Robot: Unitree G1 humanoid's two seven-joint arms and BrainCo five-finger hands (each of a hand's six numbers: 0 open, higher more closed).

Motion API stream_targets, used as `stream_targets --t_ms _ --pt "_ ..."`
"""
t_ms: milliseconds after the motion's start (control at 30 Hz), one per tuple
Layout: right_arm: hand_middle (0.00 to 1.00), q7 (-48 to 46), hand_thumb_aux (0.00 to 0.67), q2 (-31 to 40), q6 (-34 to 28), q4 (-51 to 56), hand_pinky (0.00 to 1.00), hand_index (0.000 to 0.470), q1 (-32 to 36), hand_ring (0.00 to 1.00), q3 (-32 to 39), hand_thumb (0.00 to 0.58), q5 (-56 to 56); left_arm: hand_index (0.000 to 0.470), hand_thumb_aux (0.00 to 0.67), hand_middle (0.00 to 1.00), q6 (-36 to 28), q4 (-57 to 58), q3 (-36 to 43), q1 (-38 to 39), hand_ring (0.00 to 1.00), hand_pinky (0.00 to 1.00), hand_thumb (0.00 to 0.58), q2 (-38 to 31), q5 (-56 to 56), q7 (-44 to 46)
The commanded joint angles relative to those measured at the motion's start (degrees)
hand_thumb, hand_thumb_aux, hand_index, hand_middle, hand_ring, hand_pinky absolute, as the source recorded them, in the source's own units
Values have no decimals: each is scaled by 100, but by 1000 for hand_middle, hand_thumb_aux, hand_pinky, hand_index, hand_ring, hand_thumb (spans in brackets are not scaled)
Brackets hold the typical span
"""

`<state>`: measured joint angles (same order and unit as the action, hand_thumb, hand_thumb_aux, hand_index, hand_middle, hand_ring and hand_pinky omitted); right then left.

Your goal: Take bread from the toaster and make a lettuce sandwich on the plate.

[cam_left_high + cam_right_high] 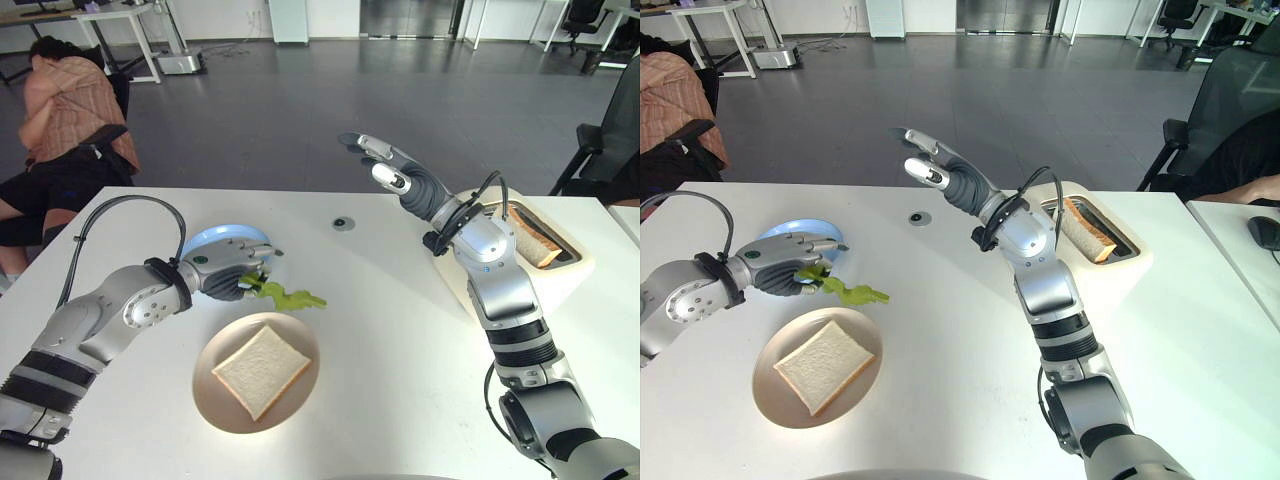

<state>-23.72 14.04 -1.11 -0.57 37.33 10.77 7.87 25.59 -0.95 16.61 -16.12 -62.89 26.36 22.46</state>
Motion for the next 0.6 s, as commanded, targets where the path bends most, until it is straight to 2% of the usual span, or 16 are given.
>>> stream_targets --t_ms 33,267,400,433,500,533,567,600 --pt "0 -20 0 40 -47 9 0 0 10 0 -24 0 -8 470 670 0 -80 -454 -252 472 0 0 580 -228 -351 716" --pt "0 -27 0 47 -66 -6 0 0 5 0 -22 0 -12 470 670 0 -561 -940 -439 1175 0 0 580 -258 -676 1753" --pt "0 -23 0 44 -56 25 0 0 23 0 -25 0 -13 470 670 0 -682 -1020 -527 1325 0 0 580 -201 -604 2000" --pt "0 -16 0 42 -55 29 0 0 24 0 -26 0 -11 450 641 0 -691 -1020 -530 1355 0 0 579 -156 -666 2051" --pt "0 -10 0 39 -58 31 0 0 25 0 -27 0 -8 361 515 0 -699 -1052 -550 1387 0 0 549 -107 -670 2126" --pt "0 -13 0 39 -58 38 0 0 32 0 -27 0 -11 251 357 0 -693 -1084 -592 1405 0 0 454 -94 -640 2120" --pt "0 -14 0 40 -59 44 0 0 40 0 -31 0 -14 0 0 0 -657 -1099 -645 1393 0 0 0 -64 -675 2107" --pt "0 -14 0 41 -61 52 0 0 47 0 -35 0 -15 0 0 0 -624 -1115 -708 1378 0 0 0 -29 -733 2081"
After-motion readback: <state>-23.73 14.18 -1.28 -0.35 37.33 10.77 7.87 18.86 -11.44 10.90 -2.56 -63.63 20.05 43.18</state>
